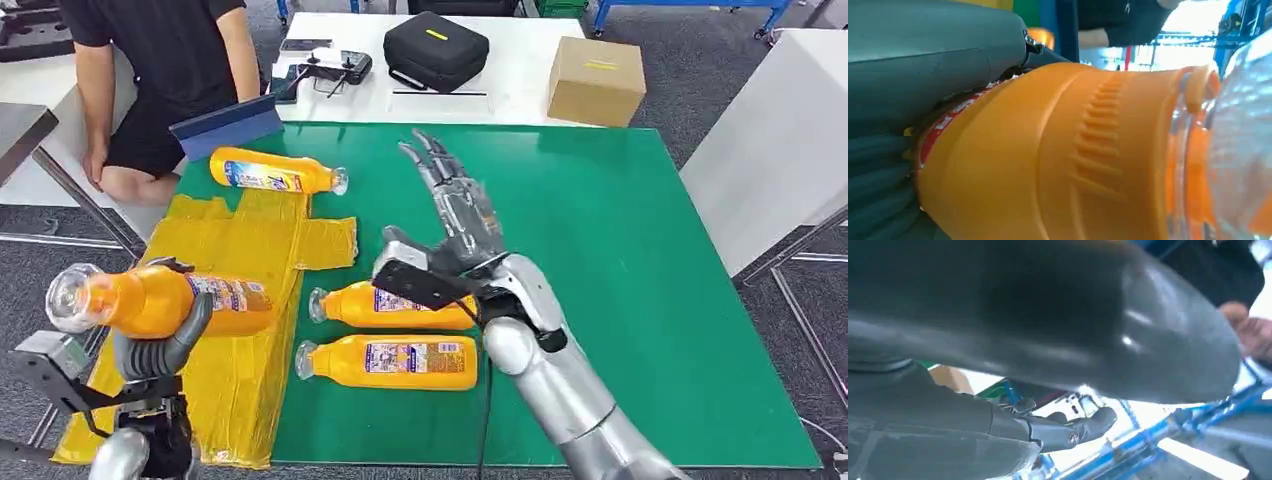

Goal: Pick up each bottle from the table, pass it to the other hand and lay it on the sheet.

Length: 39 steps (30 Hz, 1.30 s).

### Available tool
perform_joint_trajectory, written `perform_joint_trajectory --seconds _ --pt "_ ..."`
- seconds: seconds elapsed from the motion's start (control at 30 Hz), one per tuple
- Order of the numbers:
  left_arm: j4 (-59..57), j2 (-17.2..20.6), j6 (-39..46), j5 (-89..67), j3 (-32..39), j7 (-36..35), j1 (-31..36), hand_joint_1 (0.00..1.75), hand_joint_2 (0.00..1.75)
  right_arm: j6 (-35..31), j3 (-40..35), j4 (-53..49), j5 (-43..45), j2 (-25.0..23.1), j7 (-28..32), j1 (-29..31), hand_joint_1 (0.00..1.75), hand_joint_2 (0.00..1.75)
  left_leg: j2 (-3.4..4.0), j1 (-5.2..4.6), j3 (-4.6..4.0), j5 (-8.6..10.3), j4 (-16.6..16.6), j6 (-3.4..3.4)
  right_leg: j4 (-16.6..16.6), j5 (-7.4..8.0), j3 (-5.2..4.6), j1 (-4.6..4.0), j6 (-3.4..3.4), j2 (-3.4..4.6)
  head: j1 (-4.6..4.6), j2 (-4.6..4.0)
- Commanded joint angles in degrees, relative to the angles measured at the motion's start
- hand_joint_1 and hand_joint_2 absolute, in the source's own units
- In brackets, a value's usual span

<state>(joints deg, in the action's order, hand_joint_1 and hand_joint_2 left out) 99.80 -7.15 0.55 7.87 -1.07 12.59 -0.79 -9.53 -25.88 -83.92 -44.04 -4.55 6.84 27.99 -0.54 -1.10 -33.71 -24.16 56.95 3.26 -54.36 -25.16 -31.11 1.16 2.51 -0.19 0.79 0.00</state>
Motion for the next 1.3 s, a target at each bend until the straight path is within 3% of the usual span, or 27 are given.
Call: perform_joint_trajectory --seconds 0.03,0.2,0.3,0.57,0.73,0.93,1.27,1.3 --pt "-5.5 2.1 -0.7 -0.5 3.0 -0.4 5.1 1.75 1.75 0.7 3.0 -4.4 -0.6 2.8 0.2 -1.0 0.00 0.00 0.02 0.07 0.15 -0.04 0.0 -0.25 0.0 -0.04 0.16 -0.06 -0.16 0.02 0.00 0.00" --pt "-14.3 4.3 2.7 -12.6 4.6 -3.9 13.8 1.75 1.75 2.0 -0.2 -3.5 -1.6 4.1 0.8 -2.1 0.00 0.00 -0.08 0.09 0.11 0.01 0.0 -0.25 0.0 -0.05 0.16 -0.07 -0.16 -0.13 0.02 0.00" --pt "-26.3 6.7 10.8 -29.2 3.2 -4.5 22.6 1.75 1.75 2.0 -4.3 -1.5 -2.5 3.6 1.5 -2.9 0.00 0.00 -0.24 0.11 0.18 0.07 0.0 -0.34 0.1 -0.03 0.24 -0.09 -0.22 -0.24 0.04 0.00" --pt "-59.0 9.2 20.0 -49.4 -3.1 -9.3 45.3 1.75 1.75 4.5 -10.2 -5.4 -0.3 5.3 0.1 -0.6 0.00 0.00 -0.30 0.12 0.00 0.24 0.1 -0.28 -0.1 0.11 0.06 -0.10 -0.26 -0.27 0.02 0.00" --pt "-68.4 8.8 22.9 -59.0 -6.2 -13.4 51.1 1.75 1.75 5.4 -11.4 -3.1 0.4 5.0 0.1 1.4 0.00 0.00 -0.05 0.13 -0.04 0.24 0.1 -0.30 -0.1 0.15 0.04 -0.08 -0.23 -0.02 0.02 0.00" --pt "-79.3 7.1 25.0 -80.8 -16.8 -24.5 55.9 1.75 1.75 4.1 -13.0 2.3 2.0 4.7 2.5 3.7 0.00 0.00 -0.06 0.14 -0.06 0.24 0.1 -0.27 -0.1 0.17 0.08 -0.03 -0.18 -0.04 0.02 0.00" --pt "-80.6 2.0 21.9 -84.9 -18.7 -22.1 52.7 1.75 1.75 4.3 -12.0 4.7 1.7 3.9 2.0 5.2 0.00 0.00 0.01 0.12 -0.02 0.20 0.1 -0.34 -0.1 0.16 0.12 -0.01 -0.22 0.03 0.04 0.00" --pt "-80.4 2.1 21.6 -87.7 -20.3 -22.0 52.7 0.31 0.00 4.5 -11.6 4.6 1.5 3.8 2.0 5.0 0.00 0.00 0.03 0.11 -0.07 0.22 0.1 -0.28 -0.1 0.19 0.06 0.01 -0.18 0.06 0.02 0.00"
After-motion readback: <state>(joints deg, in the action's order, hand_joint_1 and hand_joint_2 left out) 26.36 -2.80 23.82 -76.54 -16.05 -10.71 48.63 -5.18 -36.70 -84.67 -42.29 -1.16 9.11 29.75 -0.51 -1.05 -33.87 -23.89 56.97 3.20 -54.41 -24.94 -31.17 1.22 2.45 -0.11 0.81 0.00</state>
